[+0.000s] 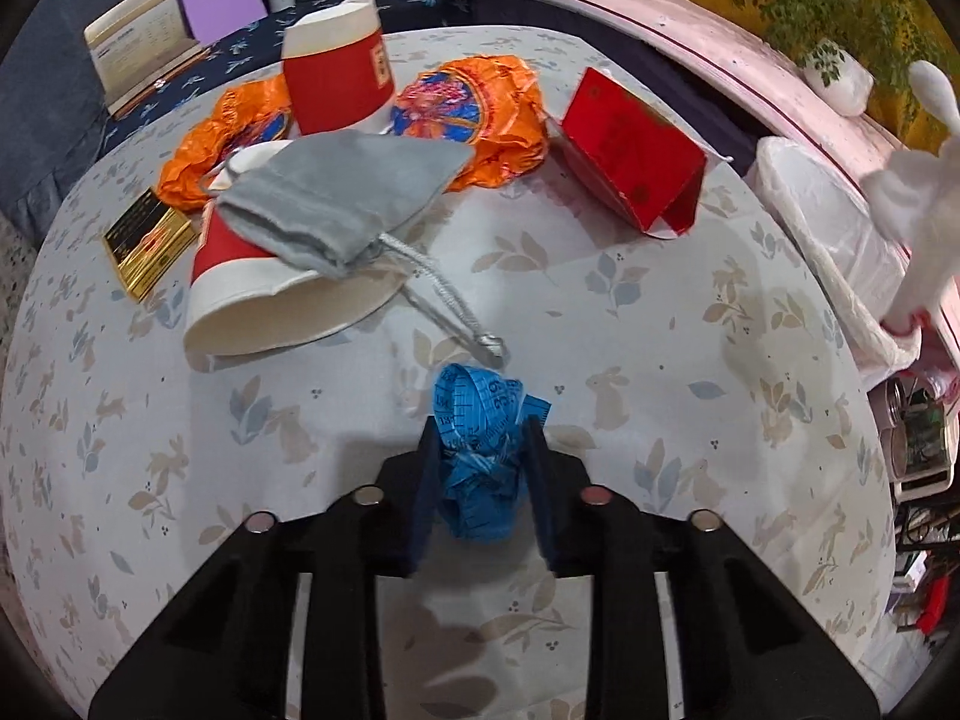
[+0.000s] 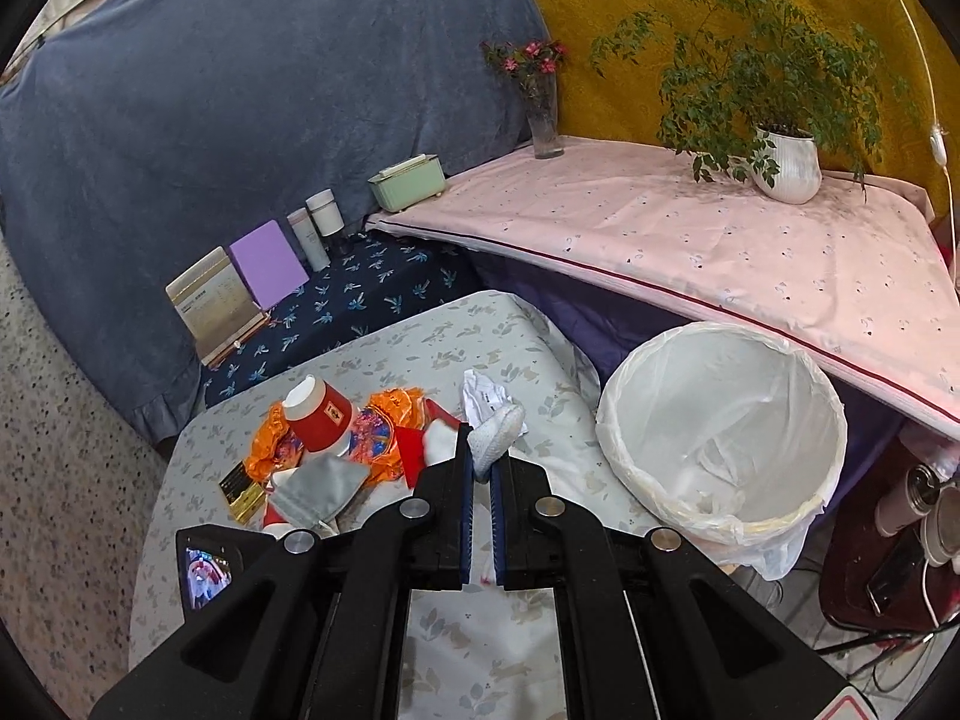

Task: Collect trash
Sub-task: 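Grasp blue glove with left tool while right tool grasps white glove, then carry both gloves over the white bin and open both tools, then move both tools back toward the grey cloth bag and red paper cup, then grasp red-and-white paper cup with left tool while right tool grasps grey cloth bag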

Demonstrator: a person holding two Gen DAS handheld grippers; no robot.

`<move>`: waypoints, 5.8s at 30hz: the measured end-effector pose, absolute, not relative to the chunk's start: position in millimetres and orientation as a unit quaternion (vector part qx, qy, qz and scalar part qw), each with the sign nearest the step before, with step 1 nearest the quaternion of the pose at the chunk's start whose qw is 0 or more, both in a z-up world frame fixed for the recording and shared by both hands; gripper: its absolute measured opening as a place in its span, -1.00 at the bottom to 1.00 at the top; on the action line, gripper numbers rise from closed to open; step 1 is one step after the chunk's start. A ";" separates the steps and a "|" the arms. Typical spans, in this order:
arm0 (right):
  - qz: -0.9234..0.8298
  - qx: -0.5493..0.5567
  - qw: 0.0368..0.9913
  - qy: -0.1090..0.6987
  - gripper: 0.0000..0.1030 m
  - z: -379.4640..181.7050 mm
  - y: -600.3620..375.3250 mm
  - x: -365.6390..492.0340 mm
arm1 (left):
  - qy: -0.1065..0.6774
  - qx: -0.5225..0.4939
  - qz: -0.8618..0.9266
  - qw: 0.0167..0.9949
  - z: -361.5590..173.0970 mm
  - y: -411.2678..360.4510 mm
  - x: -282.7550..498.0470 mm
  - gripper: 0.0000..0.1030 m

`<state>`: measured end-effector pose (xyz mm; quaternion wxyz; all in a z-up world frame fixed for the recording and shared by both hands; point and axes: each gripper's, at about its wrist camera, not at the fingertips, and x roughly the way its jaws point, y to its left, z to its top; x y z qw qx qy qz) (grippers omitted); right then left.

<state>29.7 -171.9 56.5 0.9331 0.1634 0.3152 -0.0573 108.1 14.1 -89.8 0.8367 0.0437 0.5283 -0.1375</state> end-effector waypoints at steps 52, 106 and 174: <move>-0.186 0.201 0.914 0.298 -0.89 42.2 -367.2 52.9 | 0.435 0.109 -0.338 0.827 1.8 -230.8 127.2 -0.62; -0.084 0.133 0.935 0.318 0.02 47.9 -191.2 64.9 | 0.412 0.006 -0.126 0.902 25.2 -4.2 145.4 0.12; 0.071 0.148 0.879 0.448 -0.92 -64.8 -41.0 181.5 | 0.530 -0.127 -0.149 0.825 -84.4 134.7 188.5 0.00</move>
